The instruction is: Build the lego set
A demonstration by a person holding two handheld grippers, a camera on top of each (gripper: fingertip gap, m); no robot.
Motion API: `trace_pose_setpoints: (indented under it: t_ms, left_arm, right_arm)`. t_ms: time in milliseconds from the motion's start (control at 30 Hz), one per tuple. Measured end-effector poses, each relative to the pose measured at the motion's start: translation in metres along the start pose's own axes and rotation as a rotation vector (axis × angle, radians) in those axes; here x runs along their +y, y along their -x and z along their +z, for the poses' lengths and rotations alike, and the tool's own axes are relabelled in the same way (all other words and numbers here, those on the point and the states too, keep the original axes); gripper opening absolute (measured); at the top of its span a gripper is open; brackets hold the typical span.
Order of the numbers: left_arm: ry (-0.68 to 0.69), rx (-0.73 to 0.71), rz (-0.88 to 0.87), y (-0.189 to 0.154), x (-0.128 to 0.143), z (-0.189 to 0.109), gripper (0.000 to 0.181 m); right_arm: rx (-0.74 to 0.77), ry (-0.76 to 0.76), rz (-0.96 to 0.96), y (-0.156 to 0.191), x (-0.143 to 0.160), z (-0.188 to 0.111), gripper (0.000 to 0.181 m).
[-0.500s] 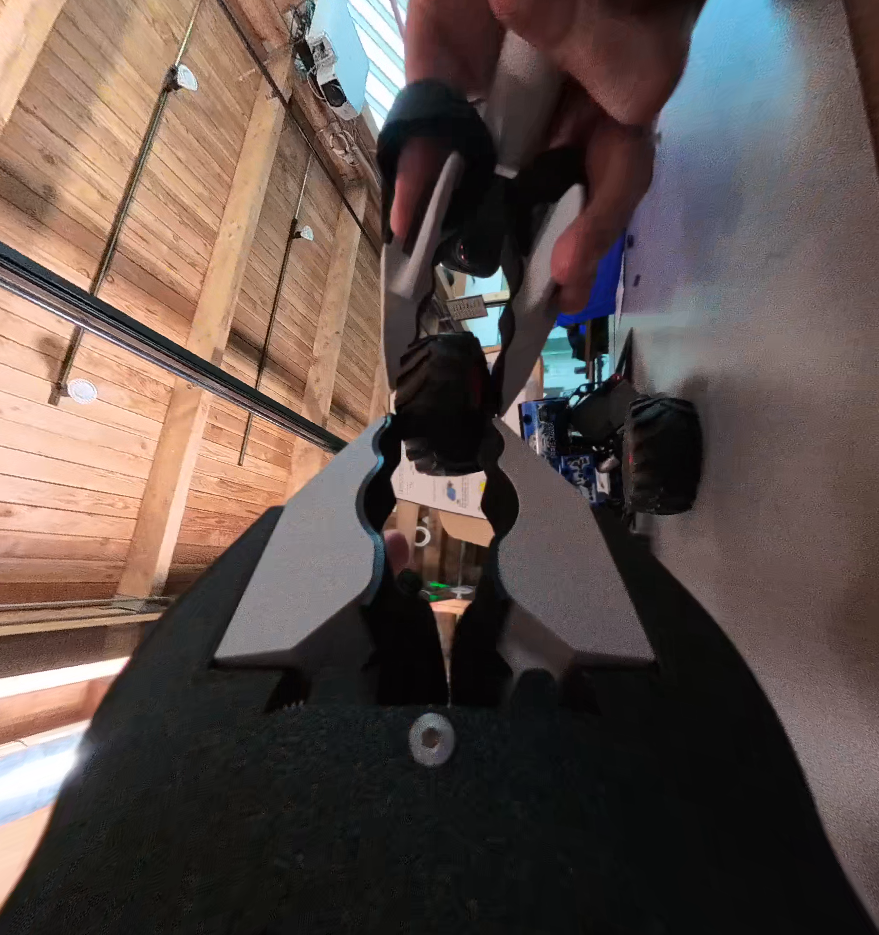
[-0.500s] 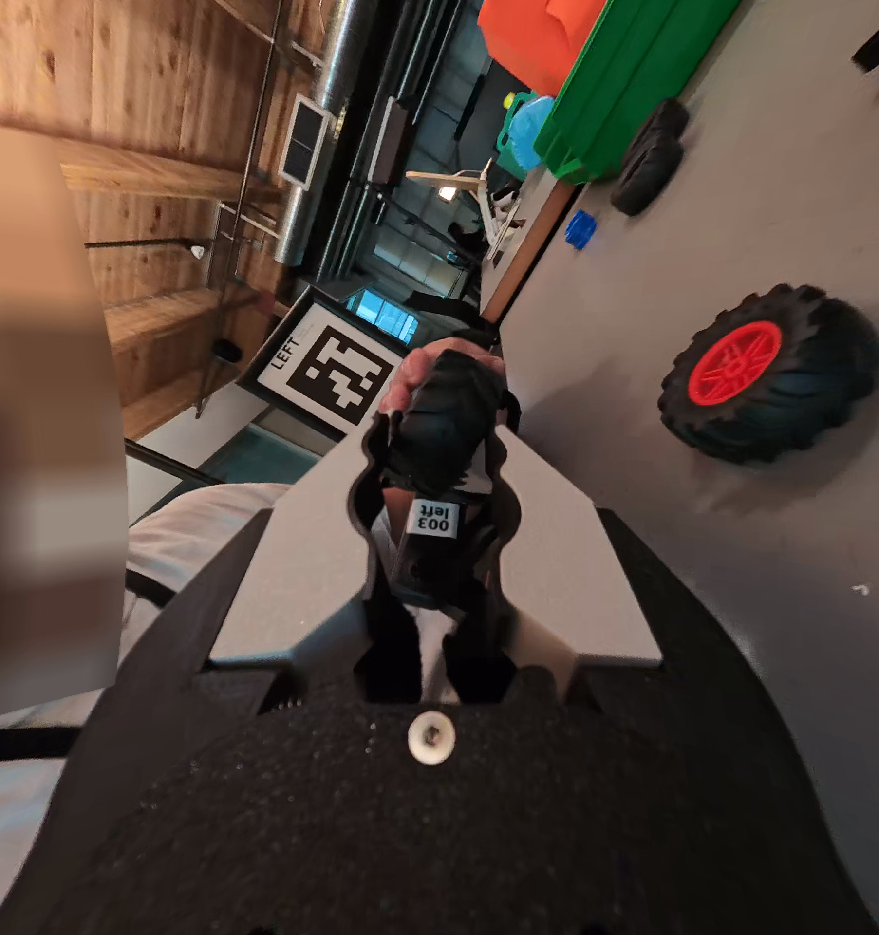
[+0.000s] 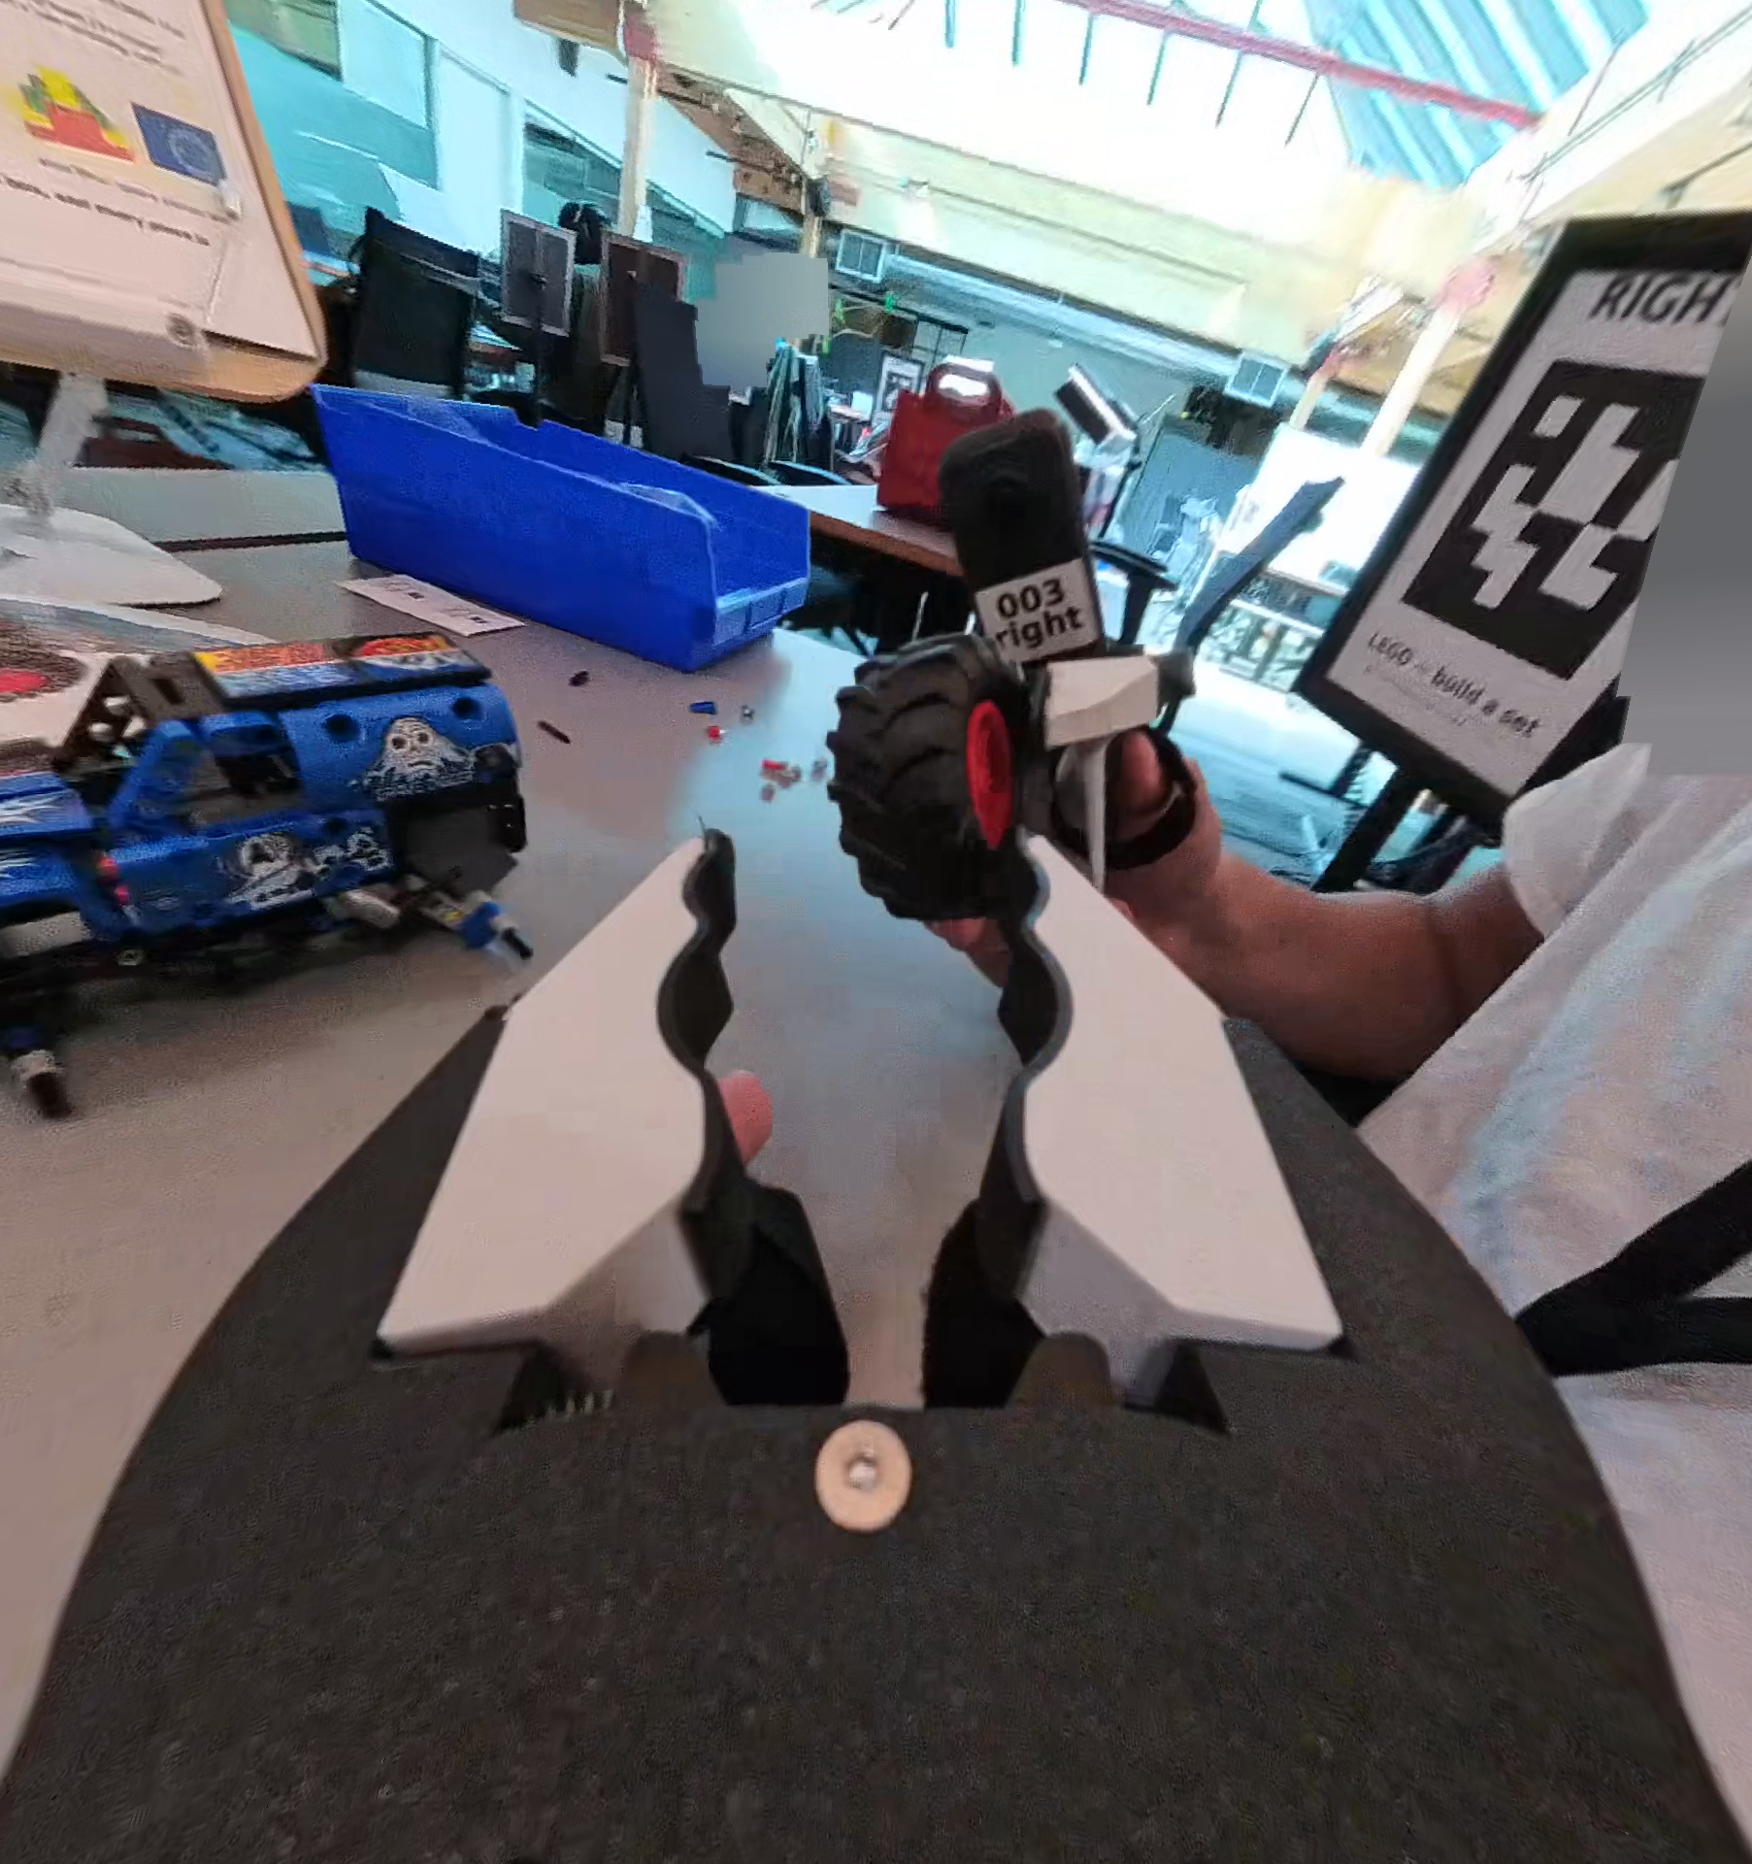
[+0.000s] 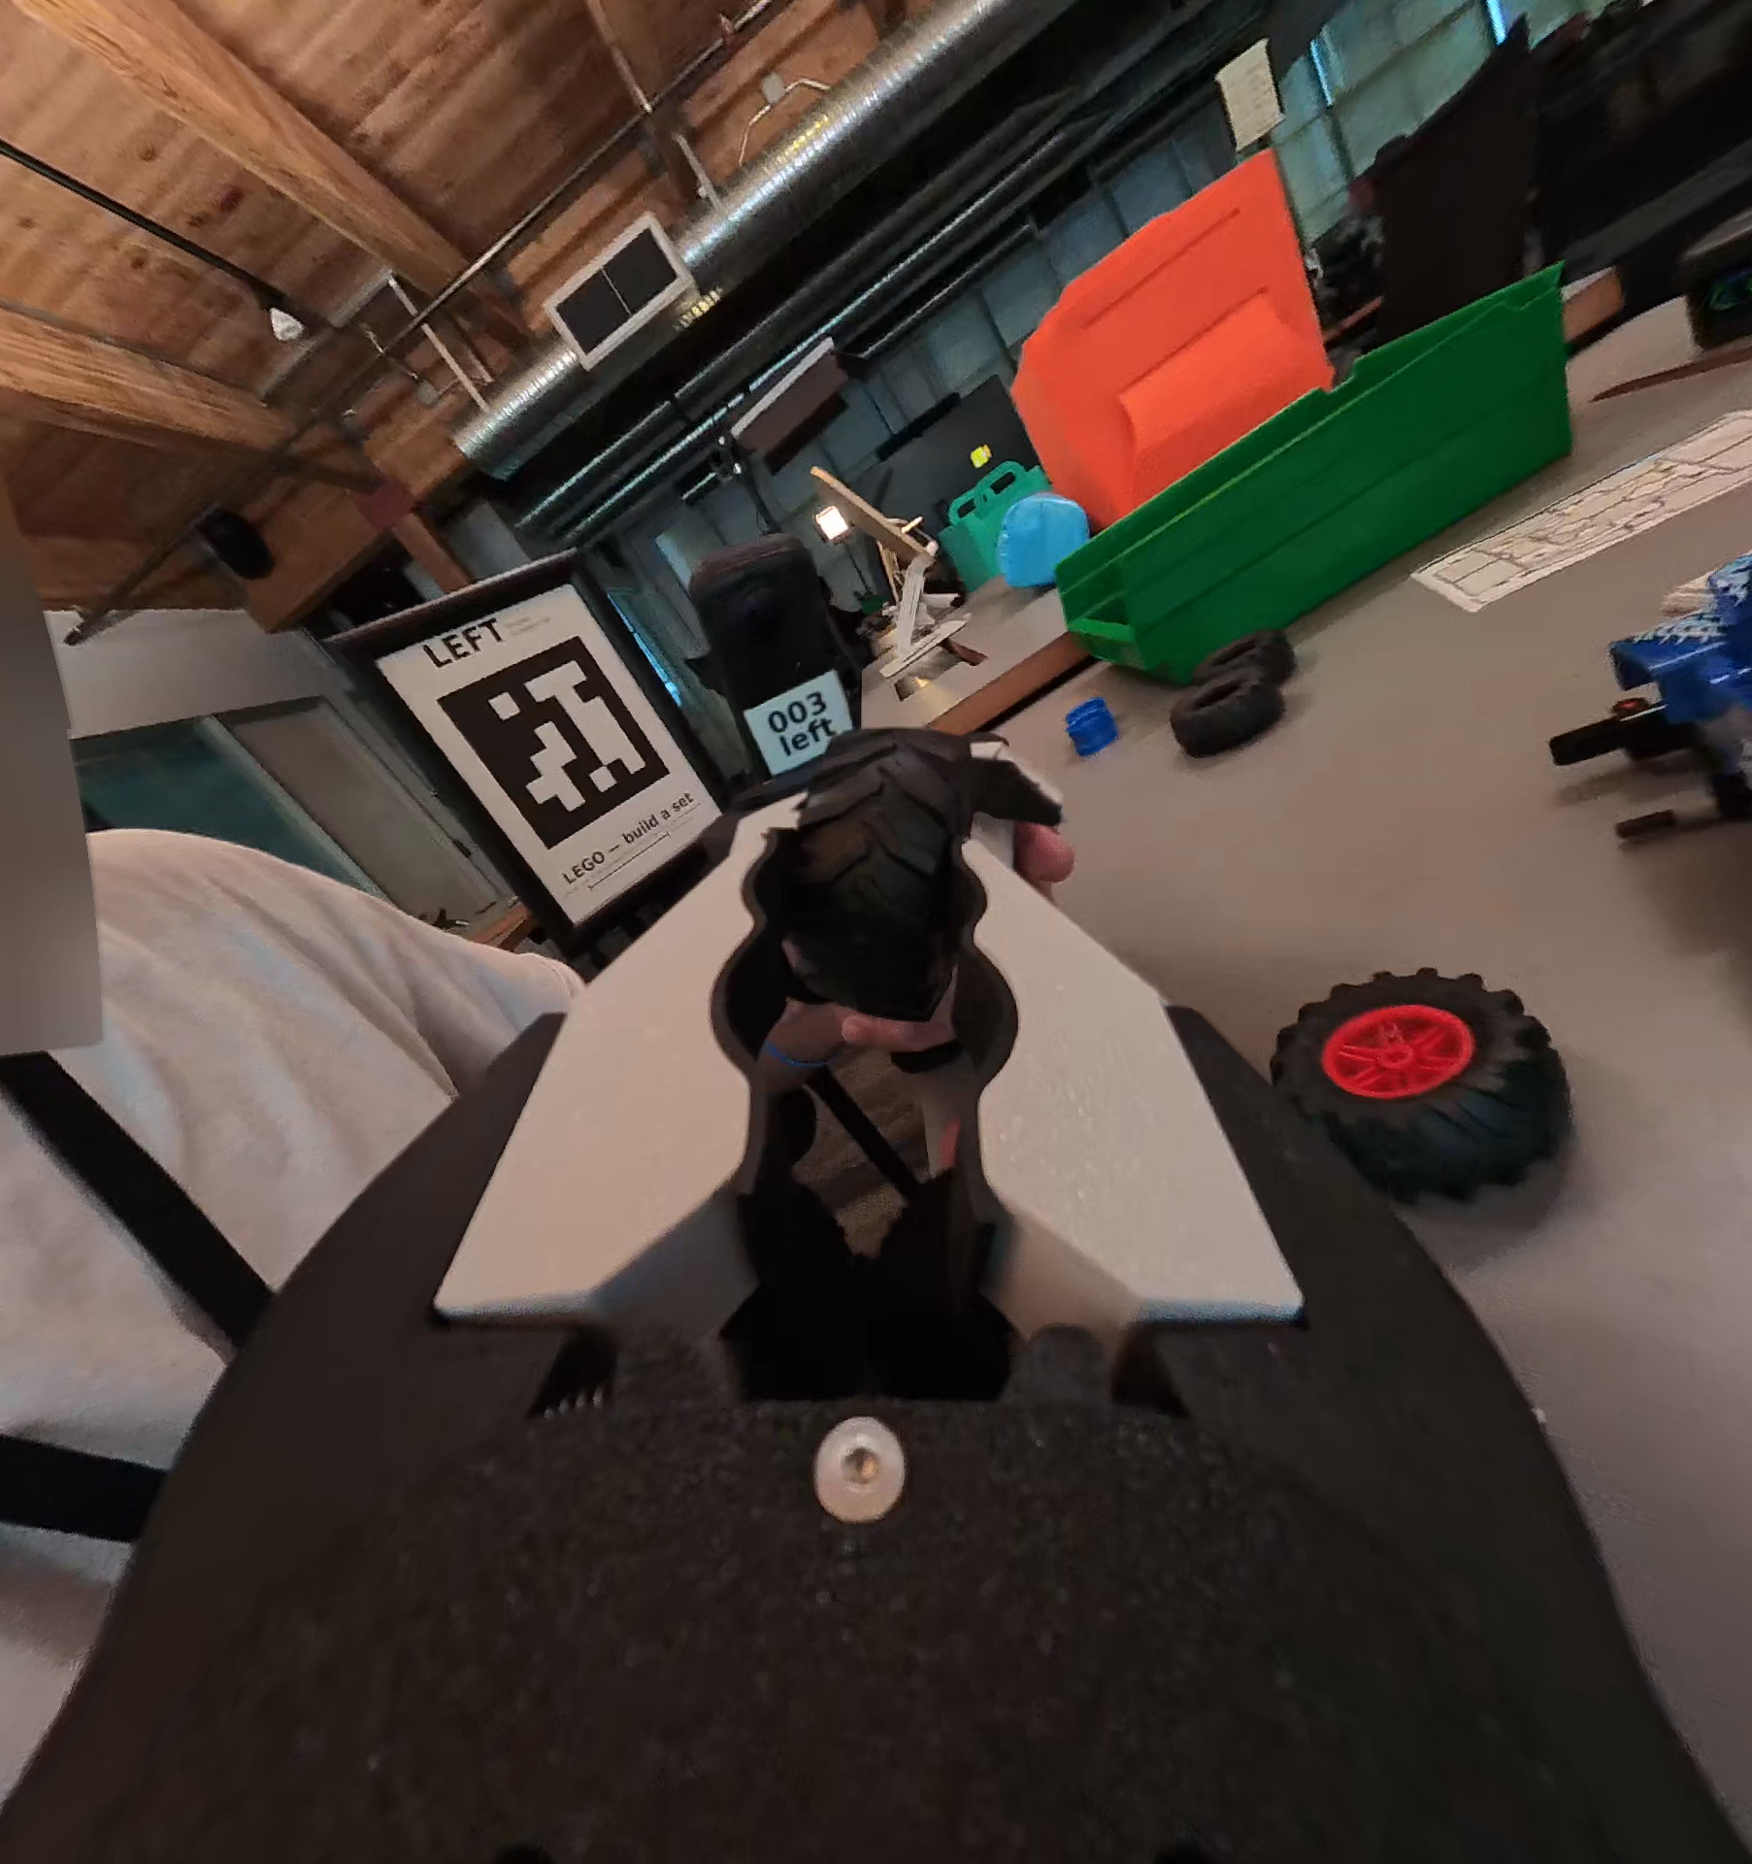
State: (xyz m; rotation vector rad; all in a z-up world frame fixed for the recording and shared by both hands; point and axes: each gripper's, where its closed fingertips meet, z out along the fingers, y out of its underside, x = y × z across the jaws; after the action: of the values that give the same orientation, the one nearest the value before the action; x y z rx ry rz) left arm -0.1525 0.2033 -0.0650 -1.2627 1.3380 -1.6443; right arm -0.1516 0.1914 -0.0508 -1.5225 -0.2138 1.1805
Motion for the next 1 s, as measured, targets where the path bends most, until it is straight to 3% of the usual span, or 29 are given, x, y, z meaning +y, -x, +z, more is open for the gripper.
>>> trace_pose_setpoints:
  t_ms: [100, 233, 400, 667, 867, 933, 1000]
  left_arm:
    - [-0.014, -0.009, 0.04, -0.001, 0.001, 0.001, 0.027]
    - [0.018, -0.057, 0.078, 0.005, 0.007, -0.001, 0.025]
    - [0.017, -0.06, 0.091, 0.005, 0.006, -0.003, 0.023]
    - [0.043, -0.061, -0.117, 0.018, 0.012, -0.002, 0.021]
    - [0.008, -0.272, 0.041, 0.038, 0.005, -0.008, 0.021]
    - [-0.021, -0.291, 0.062, 0.034, 0.002, -0.006, 0.022]
    - [-0.033, -0.312, 0.073, 0.033, 0.002, -0.003, 0.021]
  right_arm:
    - [0.051, 0.064, -0.034, -0.006, 0.013, 0.007, 0.029]
    - [0.086, 0.08, -0.032, -0.011, 0.017, 0.008, 0.029]
    - [0.021, 0.058, 0.074, -0.007, 0.018, 0.009, 0.029]
    - [0.172, 0.124, -0.066, -0.027, 0.026, 0.007, 0.032]
    - [0.374, 0.15, -0.019, -0.047, 0.03, -0.001, 0.035]
    - [0.353, 0.109, 0.07, -0.046, 0.029, 0.004, 0.038]
    - [0.305, 0.065, 0.145, -0.043, 0.028, 0.009, 0.027]
